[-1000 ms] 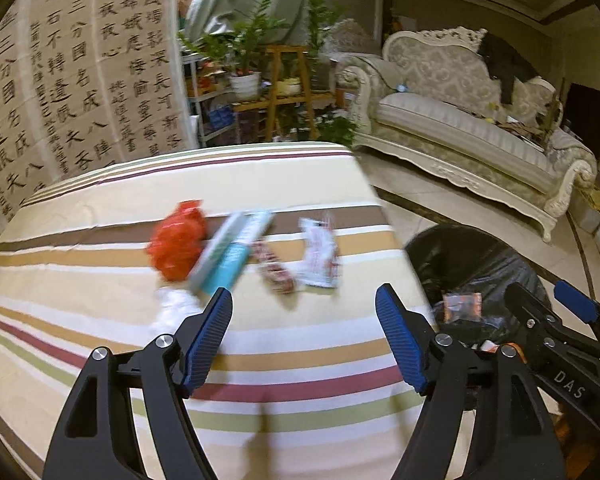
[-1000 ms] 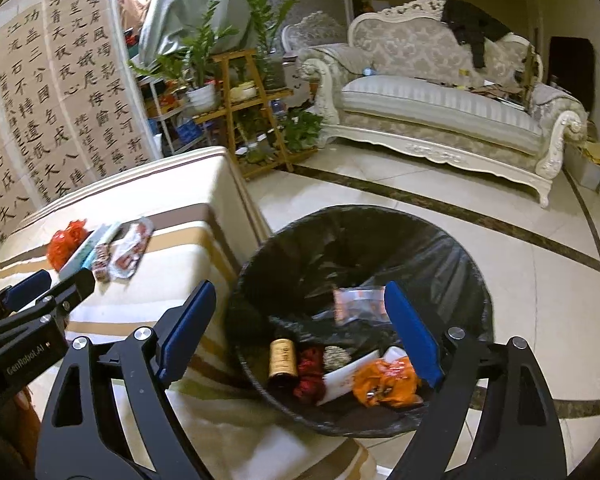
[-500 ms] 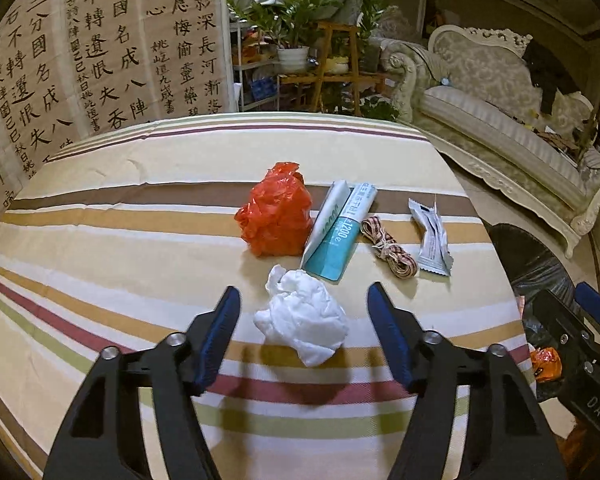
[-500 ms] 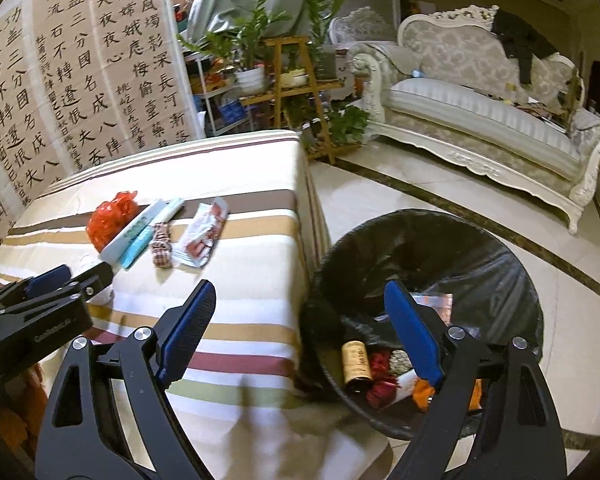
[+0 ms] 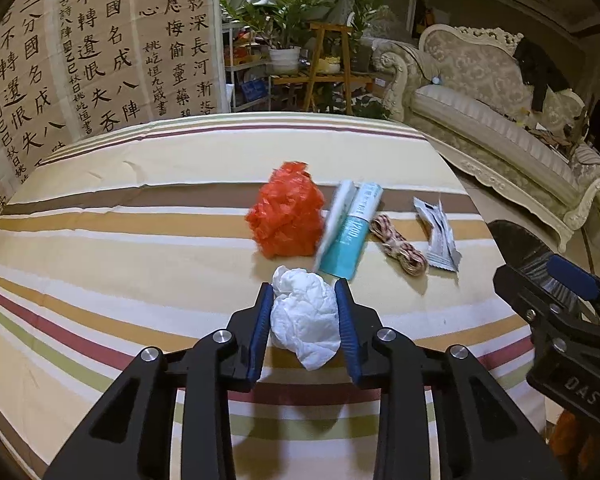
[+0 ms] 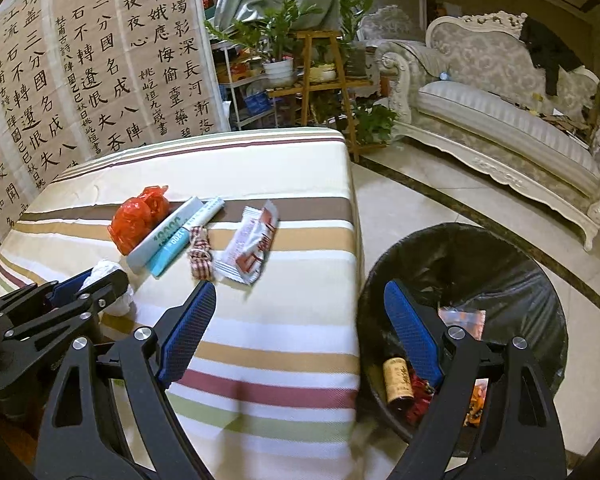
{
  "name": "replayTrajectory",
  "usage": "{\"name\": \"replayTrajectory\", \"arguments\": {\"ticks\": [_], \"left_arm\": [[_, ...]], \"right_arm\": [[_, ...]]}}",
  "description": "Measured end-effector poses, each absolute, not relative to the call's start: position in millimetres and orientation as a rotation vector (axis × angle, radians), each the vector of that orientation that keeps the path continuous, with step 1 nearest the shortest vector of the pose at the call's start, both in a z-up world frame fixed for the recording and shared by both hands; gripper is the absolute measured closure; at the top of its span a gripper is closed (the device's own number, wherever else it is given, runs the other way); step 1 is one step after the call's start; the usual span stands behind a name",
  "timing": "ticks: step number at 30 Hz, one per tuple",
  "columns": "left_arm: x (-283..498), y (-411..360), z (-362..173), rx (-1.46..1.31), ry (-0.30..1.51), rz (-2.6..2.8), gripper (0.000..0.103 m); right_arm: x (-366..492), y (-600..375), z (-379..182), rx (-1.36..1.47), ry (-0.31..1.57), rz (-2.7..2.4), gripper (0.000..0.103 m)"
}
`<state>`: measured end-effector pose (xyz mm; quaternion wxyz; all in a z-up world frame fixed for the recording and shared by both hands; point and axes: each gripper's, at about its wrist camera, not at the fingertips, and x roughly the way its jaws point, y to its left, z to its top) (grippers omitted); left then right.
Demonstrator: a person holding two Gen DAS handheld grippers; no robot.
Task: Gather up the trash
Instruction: 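Grasp the crumpled white tissue with the left gripper, then grasp the white-and-red snack wrapper with the right gripper while the left gripper holds the tissue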
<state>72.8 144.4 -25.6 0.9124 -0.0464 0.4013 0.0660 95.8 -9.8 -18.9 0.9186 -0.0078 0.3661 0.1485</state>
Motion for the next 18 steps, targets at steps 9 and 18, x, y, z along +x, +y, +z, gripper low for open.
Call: {"name": "replayTrajectory", "arguments": {"ticks": [9,18], "left_arm": [[69,173,-15,-0.088,0.78,0.206,0.071],[73,204,-18,-0.112,0.783,0.256,0.071]], "right_arm": [[121,17,-21,-0.05,0.781,0.318,0.032],[146,40,-33,-0.083,0.84,0.317,0.047]]}}
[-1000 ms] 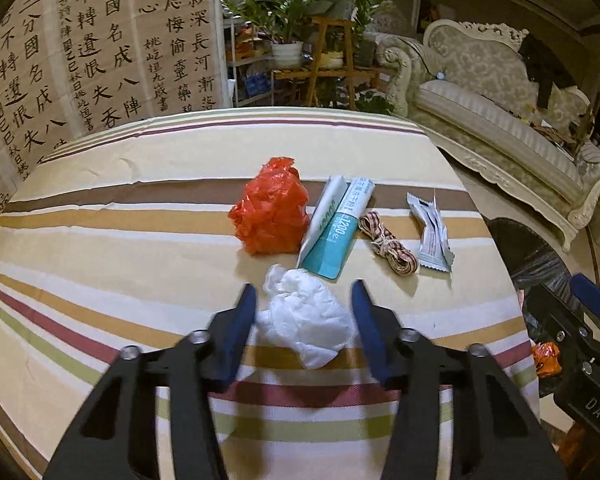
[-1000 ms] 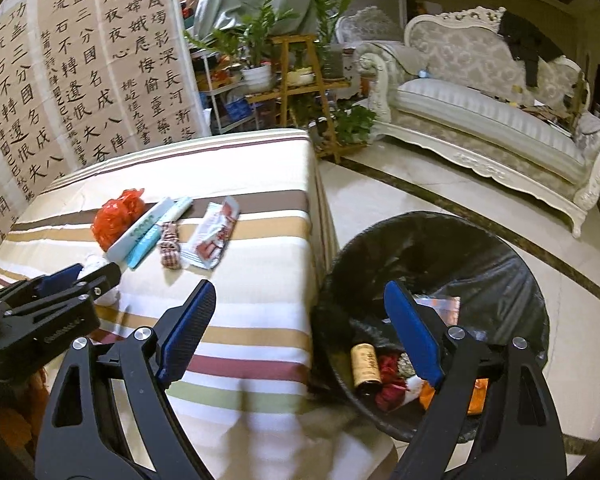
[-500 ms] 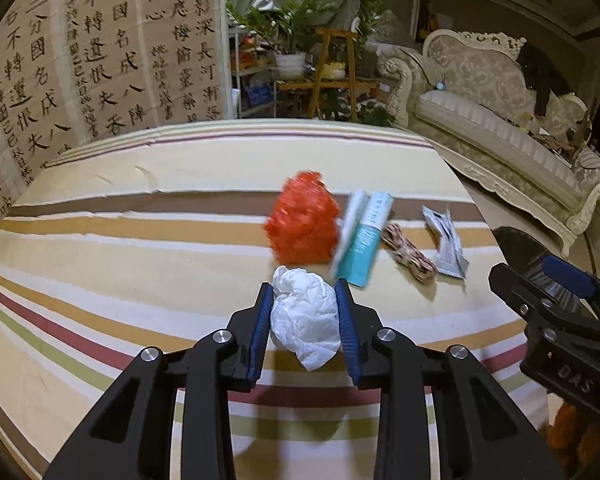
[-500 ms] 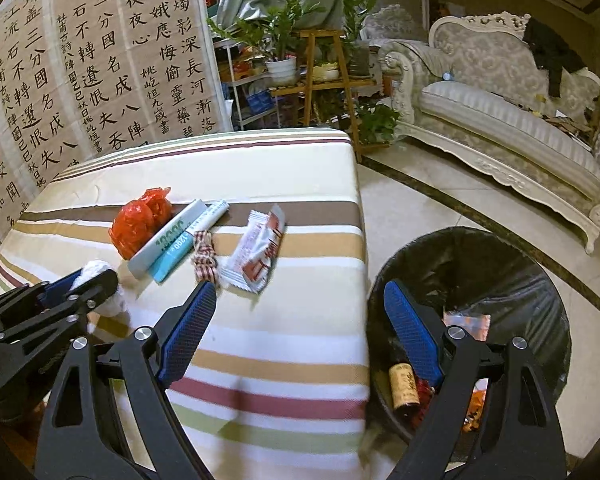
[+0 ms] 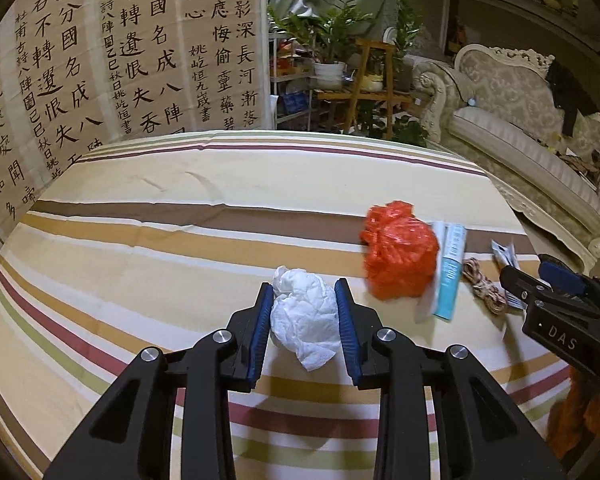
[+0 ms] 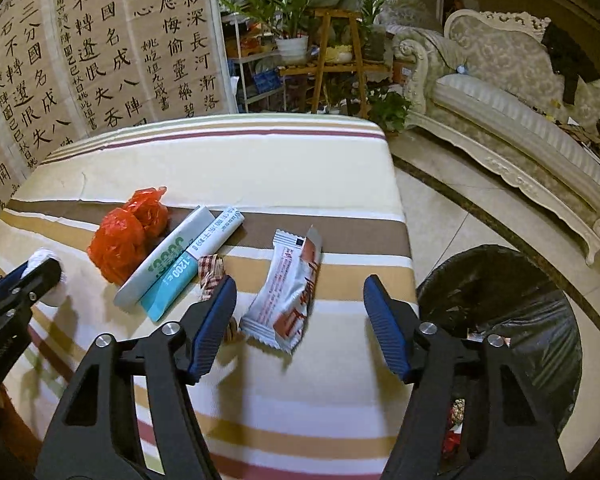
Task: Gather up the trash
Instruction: 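Grasp the white-and-red snack wrapper with the right gripper while the left gripper holds the tissue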
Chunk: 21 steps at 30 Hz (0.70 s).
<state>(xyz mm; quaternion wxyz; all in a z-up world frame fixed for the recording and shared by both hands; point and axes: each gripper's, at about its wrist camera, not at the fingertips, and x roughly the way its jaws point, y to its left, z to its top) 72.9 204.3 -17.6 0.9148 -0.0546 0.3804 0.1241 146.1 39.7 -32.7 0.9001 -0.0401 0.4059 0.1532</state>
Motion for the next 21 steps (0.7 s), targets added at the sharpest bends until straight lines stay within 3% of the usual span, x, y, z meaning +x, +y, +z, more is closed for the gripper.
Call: {"name": "replayTrajectory", "arguments": {"ticks": [7,21], "left_arm": [[77,210,-19,-0.121,0.788,0.257,0.071],[69,198,-17,-0.127,0.786,0.222,0.071]], "right_arm": [[150,41,-37,-0.08,0.878,0.33,0.075],[125,27,-30,-0.057,0.849,0.339,0.076]]}}
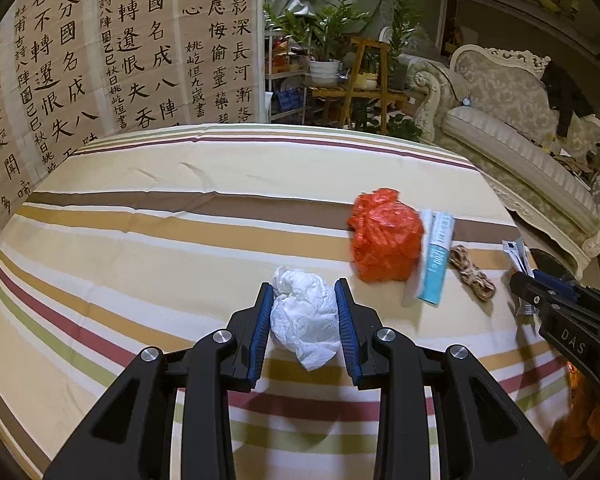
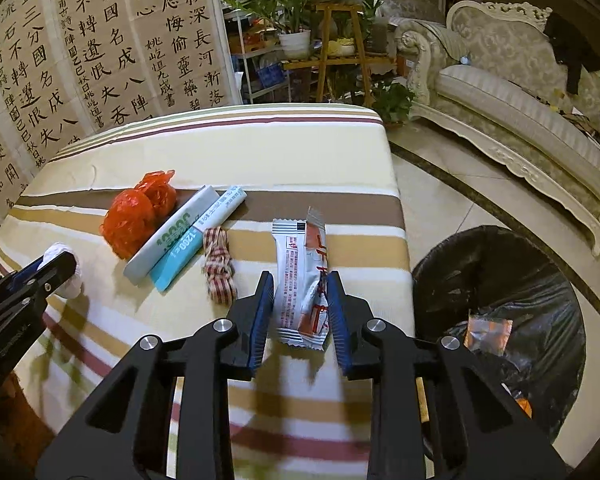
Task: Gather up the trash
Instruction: 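Grasp the white-and-red snack wrapper with the right gripper while the left gripper holds the tissue, then carry tissue and snack wrapper over the bin and open both grippers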
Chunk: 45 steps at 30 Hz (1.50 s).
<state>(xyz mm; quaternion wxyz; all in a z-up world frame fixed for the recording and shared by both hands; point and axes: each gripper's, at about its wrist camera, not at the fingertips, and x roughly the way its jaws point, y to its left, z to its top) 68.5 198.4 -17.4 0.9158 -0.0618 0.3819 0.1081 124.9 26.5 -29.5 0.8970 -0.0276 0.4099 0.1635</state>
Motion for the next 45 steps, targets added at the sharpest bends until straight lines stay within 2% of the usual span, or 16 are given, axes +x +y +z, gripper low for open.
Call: {"name": "replayTrajectory", "arguments": {"ticks": [23,45], "left_arm": [[41,118,-17,-0.054,0.781,0.079,0.071],[55,41,-21,0.021,0.774,-0.048,0.071]], "right_arm": [[65,-38,-28,0.005,0.808,0.277,0.076],[59,-121,-33,0.075,0.776,0.118,0.076]]}}
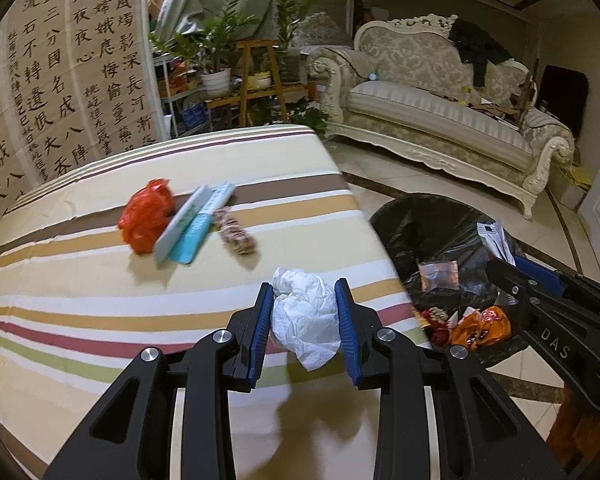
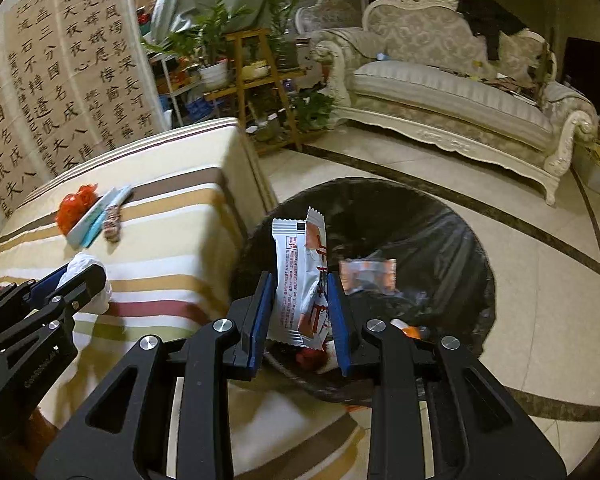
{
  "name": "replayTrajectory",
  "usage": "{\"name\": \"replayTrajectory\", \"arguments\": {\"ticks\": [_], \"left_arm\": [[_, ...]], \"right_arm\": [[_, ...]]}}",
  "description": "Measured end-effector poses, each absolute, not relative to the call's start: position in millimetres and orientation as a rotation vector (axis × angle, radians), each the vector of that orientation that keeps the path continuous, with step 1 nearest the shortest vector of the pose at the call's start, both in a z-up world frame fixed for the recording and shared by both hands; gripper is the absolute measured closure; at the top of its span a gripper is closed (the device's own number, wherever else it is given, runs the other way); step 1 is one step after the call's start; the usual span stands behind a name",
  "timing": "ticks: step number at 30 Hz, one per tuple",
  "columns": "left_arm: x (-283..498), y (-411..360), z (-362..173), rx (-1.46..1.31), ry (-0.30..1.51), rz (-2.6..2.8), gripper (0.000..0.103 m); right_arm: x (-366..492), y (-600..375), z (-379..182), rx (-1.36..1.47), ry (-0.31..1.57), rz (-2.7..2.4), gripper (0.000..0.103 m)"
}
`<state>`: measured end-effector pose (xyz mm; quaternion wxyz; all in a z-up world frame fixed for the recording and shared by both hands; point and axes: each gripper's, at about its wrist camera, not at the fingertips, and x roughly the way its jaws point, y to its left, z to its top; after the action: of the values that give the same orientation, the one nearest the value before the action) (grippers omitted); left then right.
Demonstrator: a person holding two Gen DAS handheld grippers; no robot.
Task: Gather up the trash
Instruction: 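Carry tissue and snack wrapper over the bin and open both grippers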
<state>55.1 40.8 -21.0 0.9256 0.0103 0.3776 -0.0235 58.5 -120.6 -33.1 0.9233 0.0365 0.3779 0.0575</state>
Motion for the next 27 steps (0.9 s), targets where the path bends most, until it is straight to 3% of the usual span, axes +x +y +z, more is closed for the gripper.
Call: {"name": "replayTrajectory", "arguments": {"ticks": [27], "left_arm": [[113,-43,-22,0.113,0.756,-0.162,0.07]], "right_arm": [[98,-181,-43,0.124,0.782,-0.006,0.076]]}}
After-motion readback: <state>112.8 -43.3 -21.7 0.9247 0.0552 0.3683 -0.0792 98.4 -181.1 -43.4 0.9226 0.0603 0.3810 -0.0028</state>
